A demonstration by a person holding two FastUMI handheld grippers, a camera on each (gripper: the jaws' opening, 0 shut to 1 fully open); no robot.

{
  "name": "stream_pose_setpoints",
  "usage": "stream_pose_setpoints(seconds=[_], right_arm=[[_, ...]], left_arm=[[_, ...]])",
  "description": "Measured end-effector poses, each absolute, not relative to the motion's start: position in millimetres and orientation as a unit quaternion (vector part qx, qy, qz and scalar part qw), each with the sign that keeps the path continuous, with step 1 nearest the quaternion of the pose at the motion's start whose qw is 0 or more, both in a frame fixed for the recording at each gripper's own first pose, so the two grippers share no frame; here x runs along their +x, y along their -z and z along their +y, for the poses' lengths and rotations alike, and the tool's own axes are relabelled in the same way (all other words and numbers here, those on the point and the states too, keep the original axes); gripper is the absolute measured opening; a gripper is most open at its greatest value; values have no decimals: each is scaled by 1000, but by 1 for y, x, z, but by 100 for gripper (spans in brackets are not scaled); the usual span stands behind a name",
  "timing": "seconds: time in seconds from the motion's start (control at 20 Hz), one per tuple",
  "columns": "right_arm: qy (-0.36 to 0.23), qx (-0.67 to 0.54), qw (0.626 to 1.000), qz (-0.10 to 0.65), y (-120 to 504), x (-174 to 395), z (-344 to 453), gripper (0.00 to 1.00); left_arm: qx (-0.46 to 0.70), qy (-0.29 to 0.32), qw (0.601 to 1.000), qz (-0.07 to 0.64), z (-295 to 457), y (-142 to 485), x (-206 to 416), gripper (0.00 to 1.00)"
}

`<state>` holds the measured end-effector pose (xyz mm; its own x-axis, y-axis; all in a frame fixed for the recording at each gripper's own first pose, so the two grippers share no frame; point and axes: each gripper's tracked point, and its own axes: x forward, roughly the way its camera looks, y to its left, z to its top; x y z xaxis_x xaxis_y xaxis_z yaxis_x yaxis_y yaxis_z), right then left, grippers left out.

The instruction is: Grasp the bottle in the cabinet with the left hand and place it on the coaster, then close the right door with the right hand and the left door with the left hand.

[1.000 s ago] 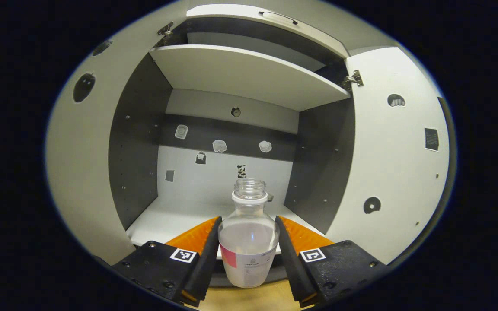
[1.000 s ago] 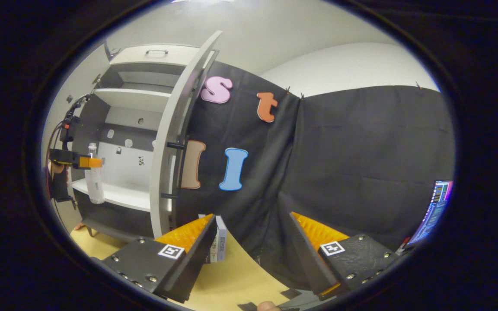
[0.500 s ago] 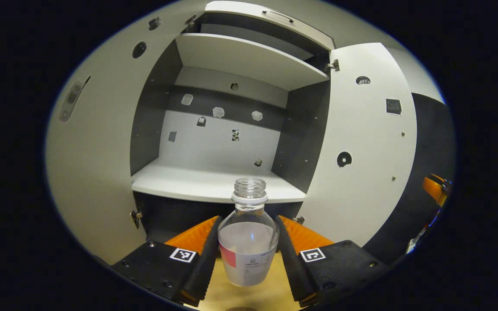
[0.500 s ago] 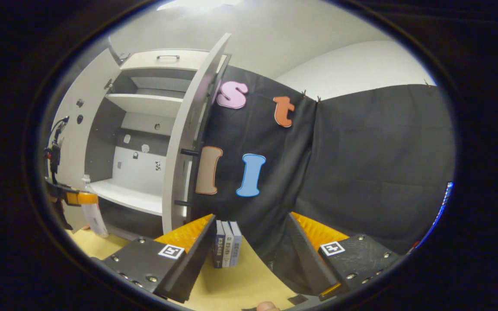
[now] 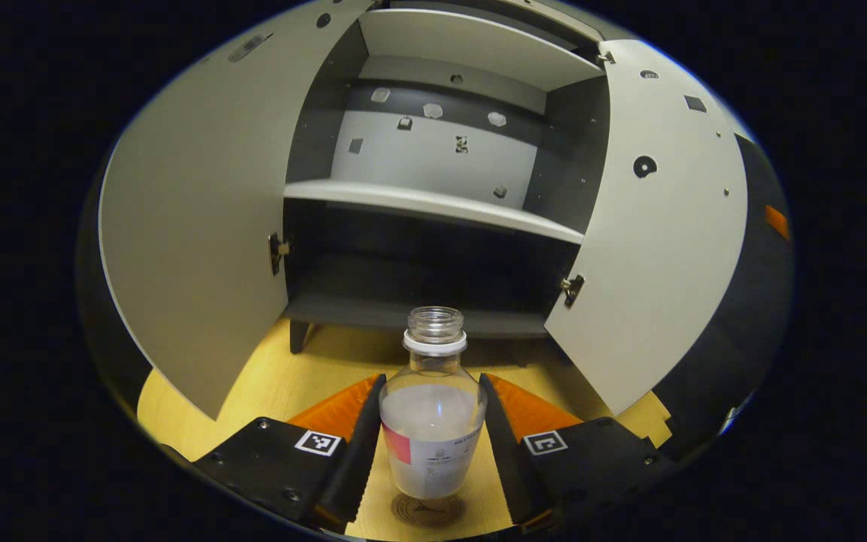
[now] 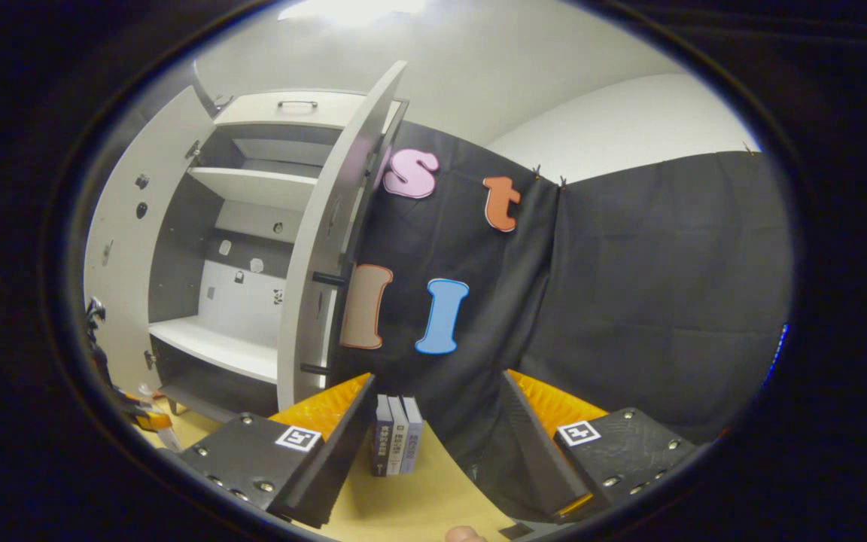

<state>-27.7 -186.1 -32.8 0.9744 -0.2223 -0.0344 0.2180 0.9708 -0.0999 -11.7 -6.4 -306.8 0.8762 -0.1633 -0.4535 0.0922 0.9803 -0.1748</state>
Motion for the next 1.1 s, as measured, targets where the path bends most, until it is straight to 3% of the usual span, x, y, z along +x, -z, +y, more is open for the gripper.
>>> stream_pose_setpoints(seconds=[0.05, 0.3, 0.35, 0.55, 0.85, 1.1], right_arm=[[107, -50, 993, 22, 34, -26, -185, 99], [95, -57, 994, 26, 37, -21, -185, 98], [94, -56, 994, 27, 39, -20, -186, 94], [91, -49, 994, 28, 41, -19, -193, 98], [83, -47, 995, 34, 47, -16, -196, 98], [77, -47, 995, 36, 51, -17, -193, 98]], left_arm=[[-80, 62, 962, 255, -6, 321, -17, 73], [-112, 52, 944, 304, -9, 367, -39, 74], [-121, 51, 940, 316, -9, 375, -43, 73], [-149, 21, 933, 328, 1, 395, -51, 77], [-160, -13, 945, 285, 8, 399, -42, 75], [-127, -5, 964, 236, 1, 393, -40, 77]])
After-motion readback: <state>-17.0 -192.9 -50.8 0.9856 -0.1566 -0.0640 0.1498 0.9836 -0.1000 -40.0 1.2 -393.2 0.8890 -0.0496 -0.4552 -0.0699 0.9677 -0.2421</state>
